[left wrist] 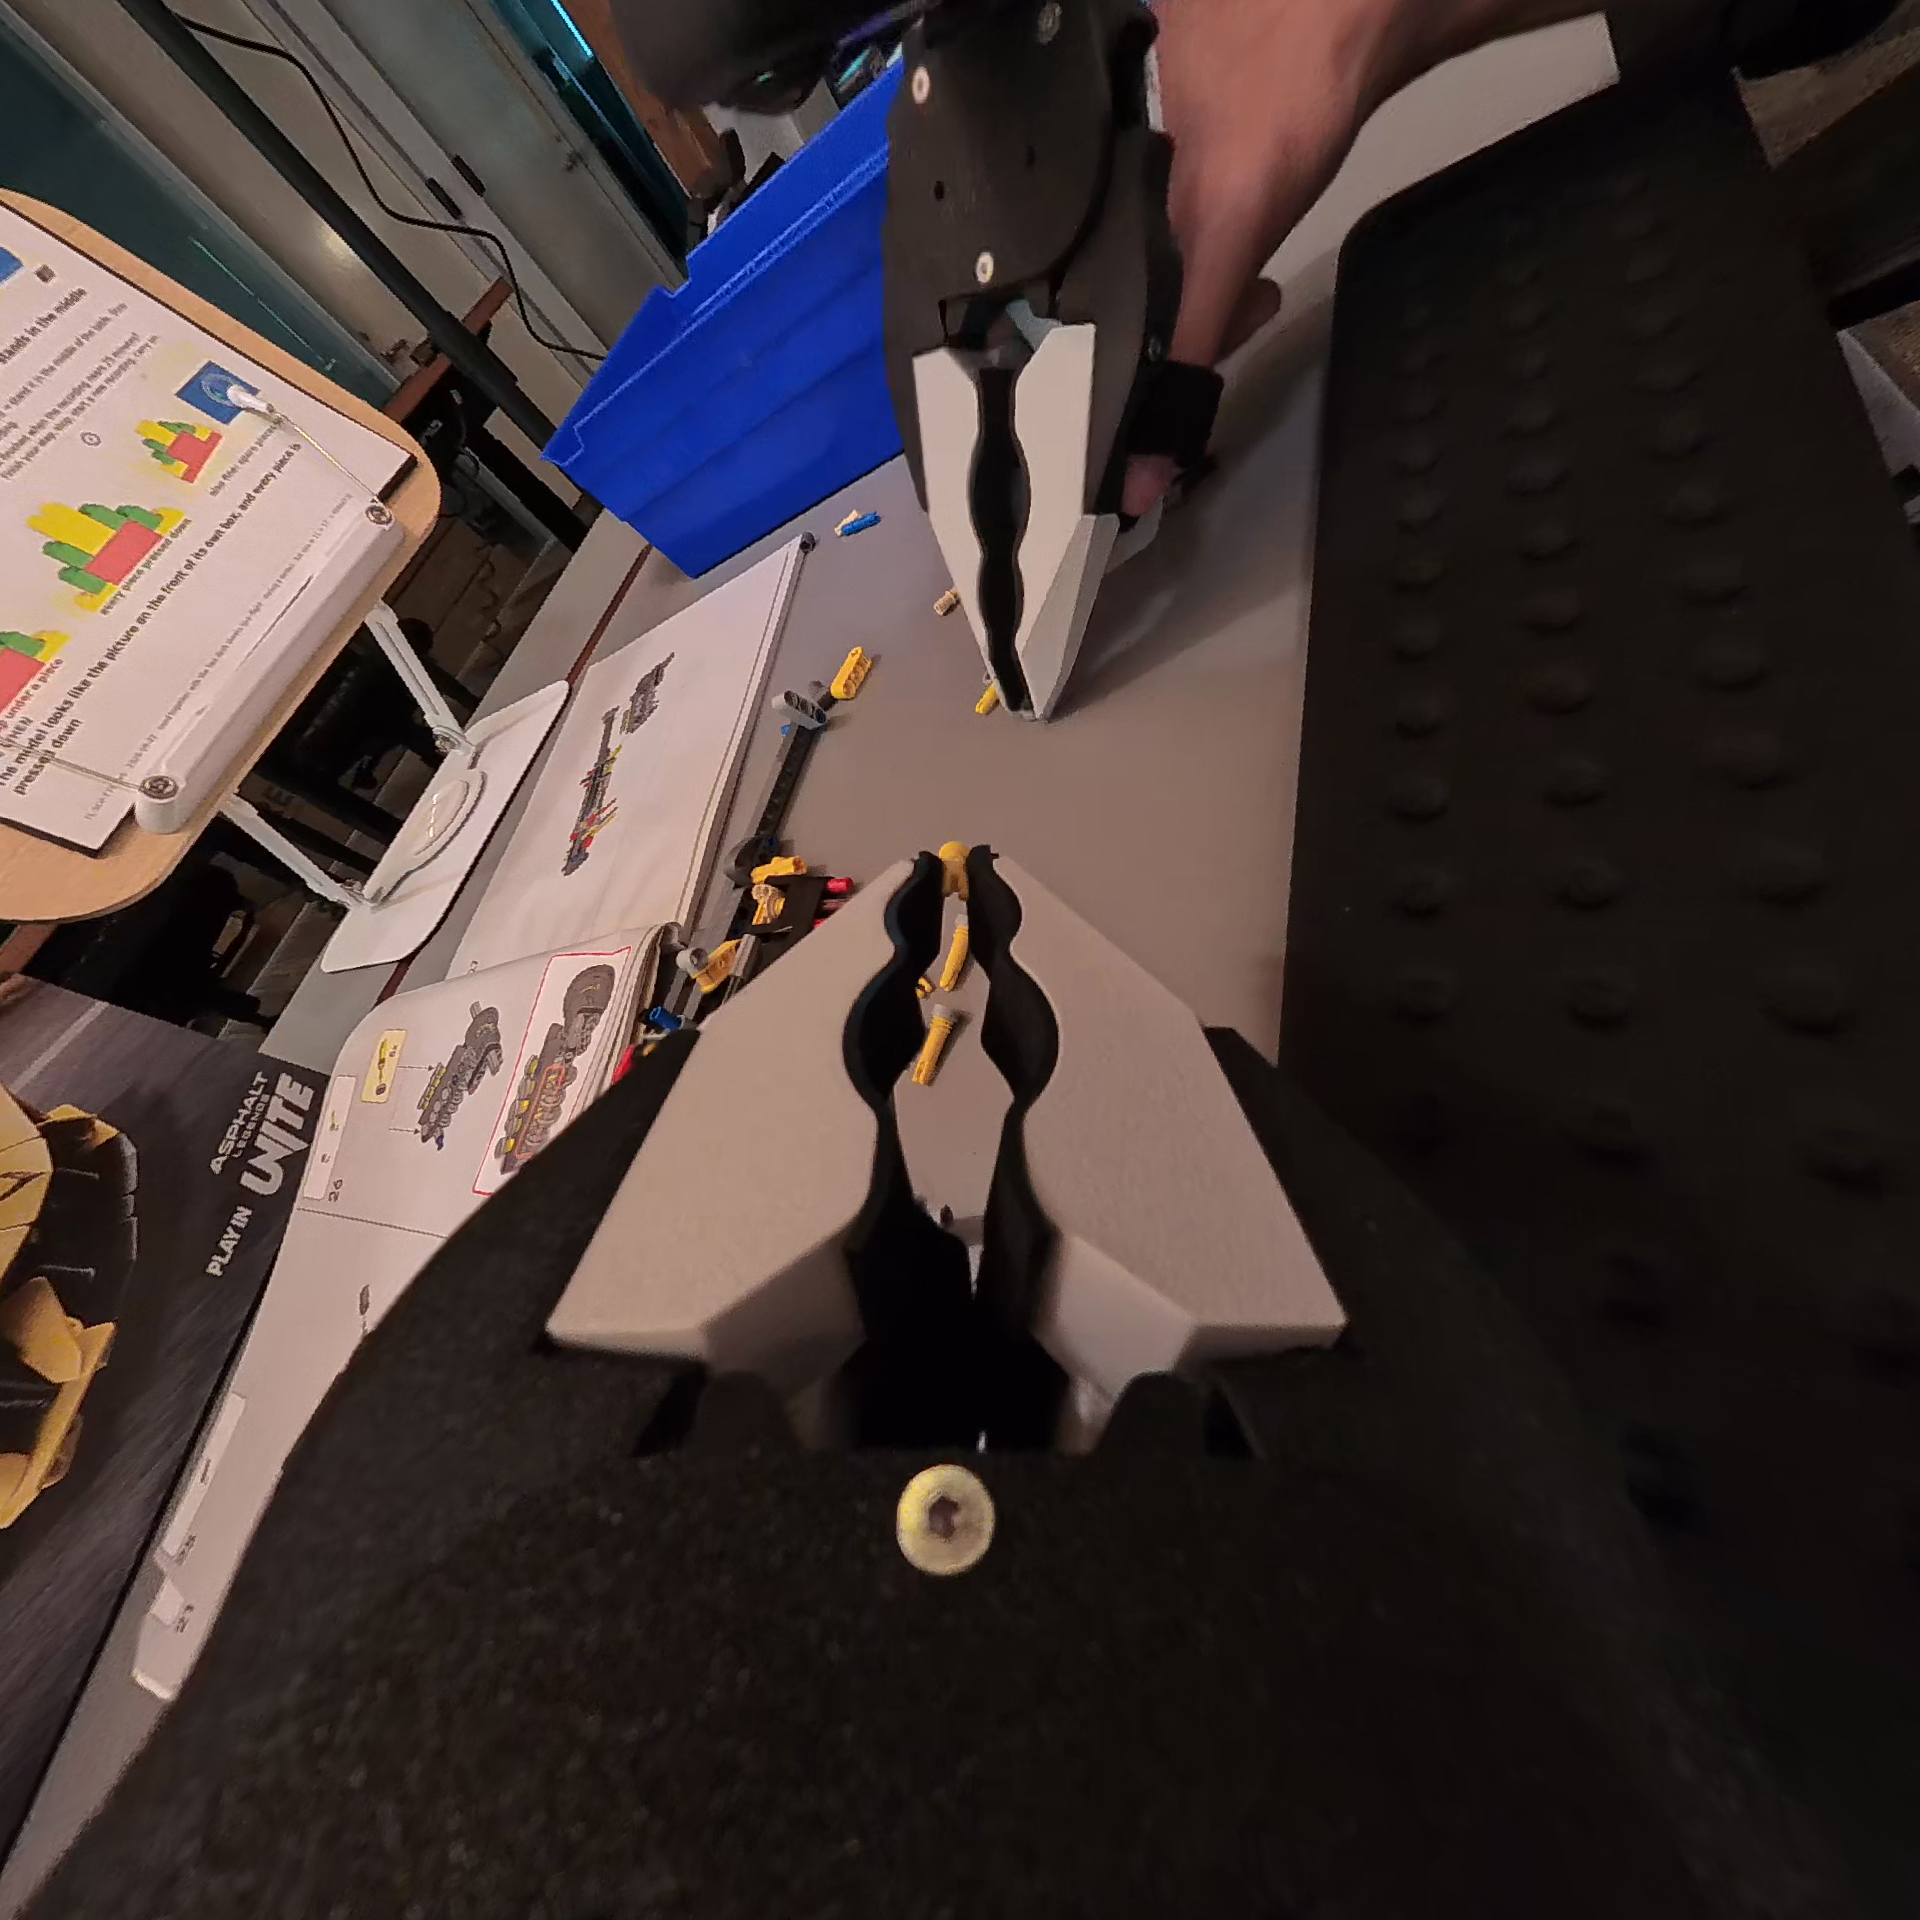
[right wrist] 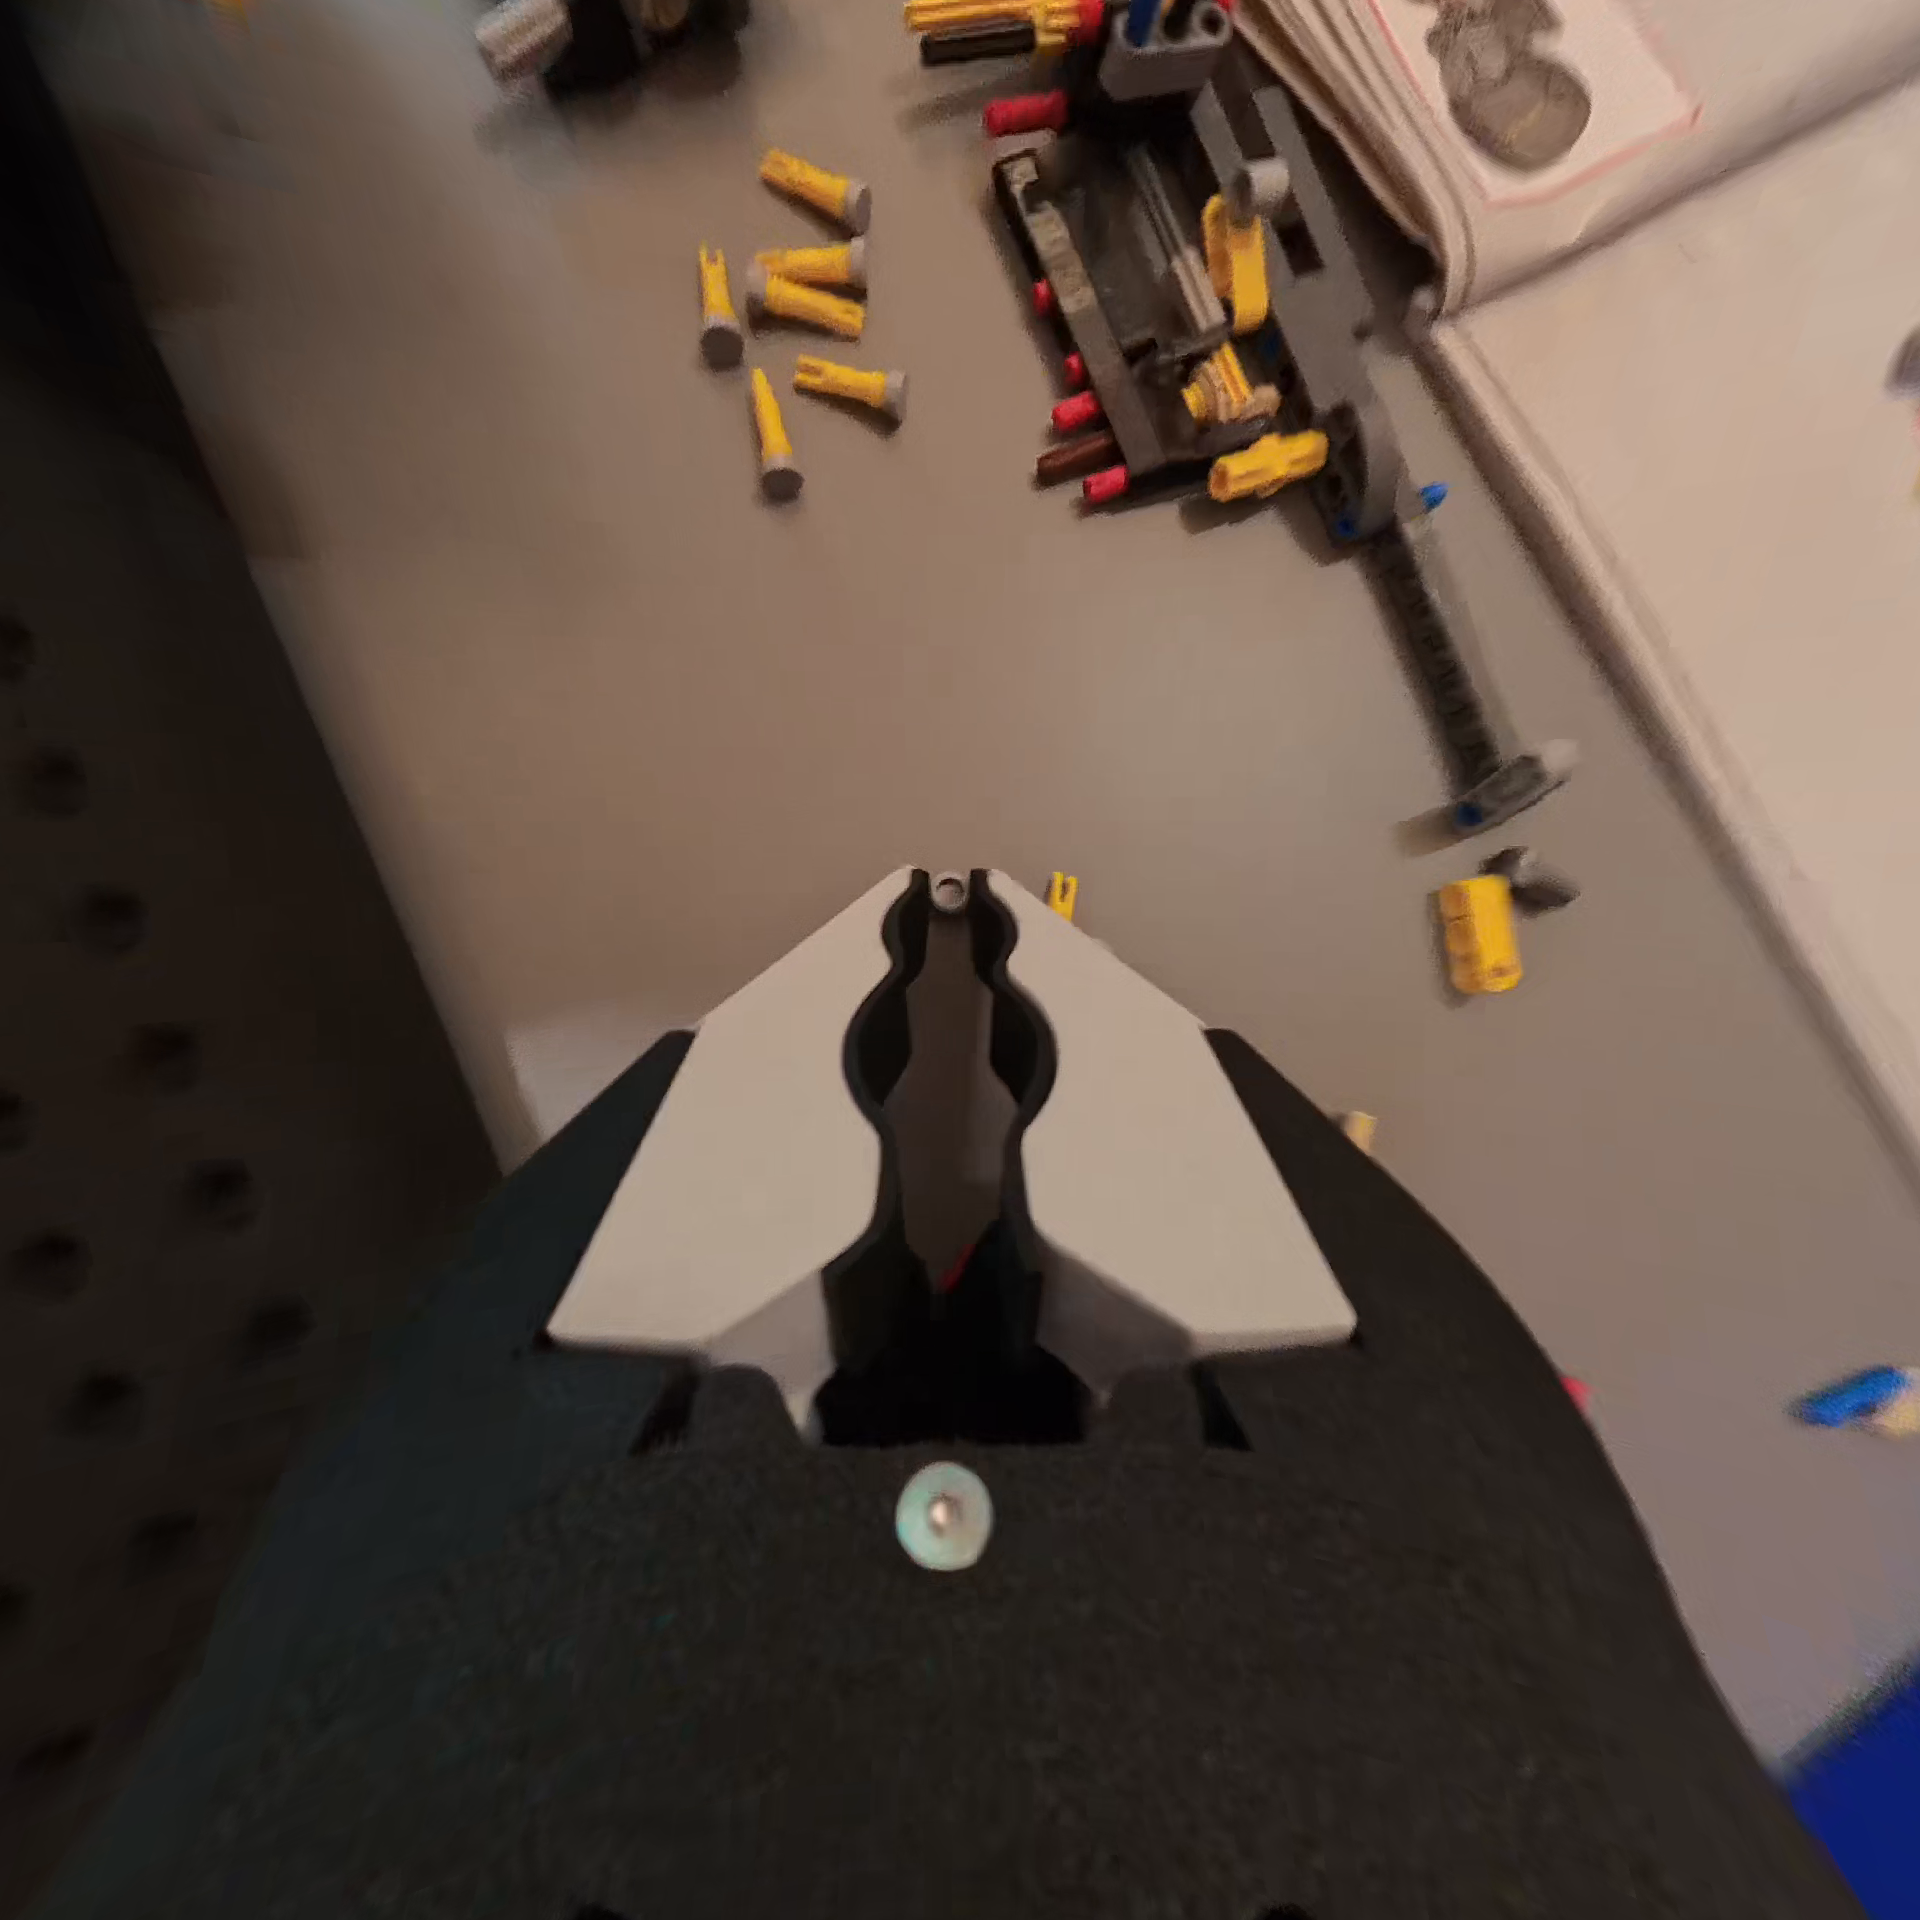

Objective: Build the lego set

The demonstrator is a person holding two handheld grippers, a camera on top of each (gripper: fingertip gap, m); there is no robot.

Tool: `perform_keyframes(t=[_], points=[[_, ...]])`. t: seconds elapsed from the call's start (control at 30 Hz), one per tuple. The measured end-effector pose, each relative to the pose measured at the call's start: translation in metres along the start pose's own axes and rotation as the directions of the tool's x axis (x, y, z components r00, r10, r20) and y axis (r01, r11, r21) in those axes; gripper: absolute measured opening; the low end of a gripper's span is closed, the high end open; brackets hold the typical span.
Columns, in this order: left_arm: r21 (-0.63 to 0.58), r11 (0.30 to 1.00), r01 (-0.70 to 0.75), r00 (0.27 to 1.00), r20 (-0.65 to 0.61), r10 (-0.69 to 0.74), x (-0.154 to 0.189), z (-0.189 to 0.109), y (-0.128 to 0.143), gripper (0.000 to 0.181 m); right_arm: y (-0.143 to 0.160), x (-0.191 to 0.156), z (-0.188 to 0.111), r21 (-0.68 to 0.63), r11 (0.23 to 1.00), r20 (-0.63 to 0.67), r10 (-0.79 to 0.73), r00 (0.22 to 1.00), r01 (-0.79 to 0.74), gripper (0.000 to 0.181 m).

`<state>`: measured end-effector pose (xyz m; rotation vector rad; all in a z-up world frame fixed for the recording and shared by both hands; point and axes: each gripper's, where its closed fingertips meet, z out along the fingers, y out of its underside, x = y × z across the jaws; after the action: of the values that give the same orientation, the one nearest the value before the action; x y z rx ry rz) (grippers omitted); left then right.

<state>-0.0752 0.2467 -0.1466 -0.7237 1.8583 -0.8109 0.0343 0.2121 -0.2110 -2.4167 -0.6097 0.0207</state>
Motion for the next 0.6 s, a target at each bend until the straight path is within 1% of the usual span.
perform_keyframes(t=[0.03,0.07,0.13,0.17,0.2,0.23,0.3,0.37,0.43,0.47,0.53,0.6], points=[[0.000,1.000,0.000,1.000,-0.001,0.000,0.000,0.000,0.000,0.003,-0.003,0.003,-0.003,-0.014,0.995,-0.060,-0.103,0.993,0.103,0.007],[-0.005,1.000,0.002,1.000,0.003,-0.002,0.000,0.001,0.000,0.003,-0.013,0.003,-0.007,-0.008,0.974,-0.126,-0.224,0.966,0.225,0.007],[-0.026,1.000,0.014,1.000,0.016,-0.014,-0.003,0.003,0.003,0.003,-0.039,-0.004,-0.017,0.016,0.888,-0.260,-0.440,0.860,0.459,0.007],[-0.028,0.999,0.032,0.999,0.019,-0.031,-0.005,0.004,0.004,0.003,-0.051,-0.010,-0.020,0.022,0.835,-0.310,-0.517,0.798,0.549,0.007],[-0.020,0.998,0.062,0.998,0.015,-0.062,-0.006,0.004,0.002,0.003,-0.063,-0.016,-0.022,0.028,0.789,-0.358,-0.565,0.743,0.613,0.007],[-0.004,0.995,0.102,0.995,0.008,-0.102,-0.008,0.003,-0.001,0.003,-0.073,-0.022,-0.022,0.041,0.755,-0.395,-0.589,0.705,0.654,0.007],[0.037,0.981,0.189,0.982,-0.012,-0.189,-0.013,0.001,-0.008,0.003,-0.089,-0.036,-0.017,0.098,0.720,-0.426,-0.594,0.683,0.687,0.007],[0.050,0.958,0.281,0.960,-0.028,-0.280,-0.018,0.000,-0.009,0.003,-0.104,-0.047,-0.016,0.186,0.713,-0.442,-0.554,0.706,0.676,0.007],[0.042,0.927,0.372,0.928,-0.037,-0.371,-0.025,-0.001,-0.004,0.004,-0.120,-0.054,-0.021,0.302,0.726,-0.438,-0.470,0.766,0.618,0.007],[0.039,0.912,0.409,0.913,-0.040,-0.407,-0.028,-0.002,-0.001,0.004,-0.129,-0.058,-0.024,0.380,0.737,-0.404,-0.412,0.817,0.559,0.007],[0.037,0.896,0.443,0.896,-0.057,-0.441,-0.029,-0.004,0.001,0.004,-0.144,-0.066,-0.033,0.548,0.744,-0.273,-0.273,0.922,0.382,0.007],[0.060,0.894,0.444,0.895,-0.070,-0.440,-0.029,-0.006,-0.003,0.004,-0.157,-0.069,-0.045,0.678,0.704,-0.133,-0.164,0.977,0.210,0.006]])
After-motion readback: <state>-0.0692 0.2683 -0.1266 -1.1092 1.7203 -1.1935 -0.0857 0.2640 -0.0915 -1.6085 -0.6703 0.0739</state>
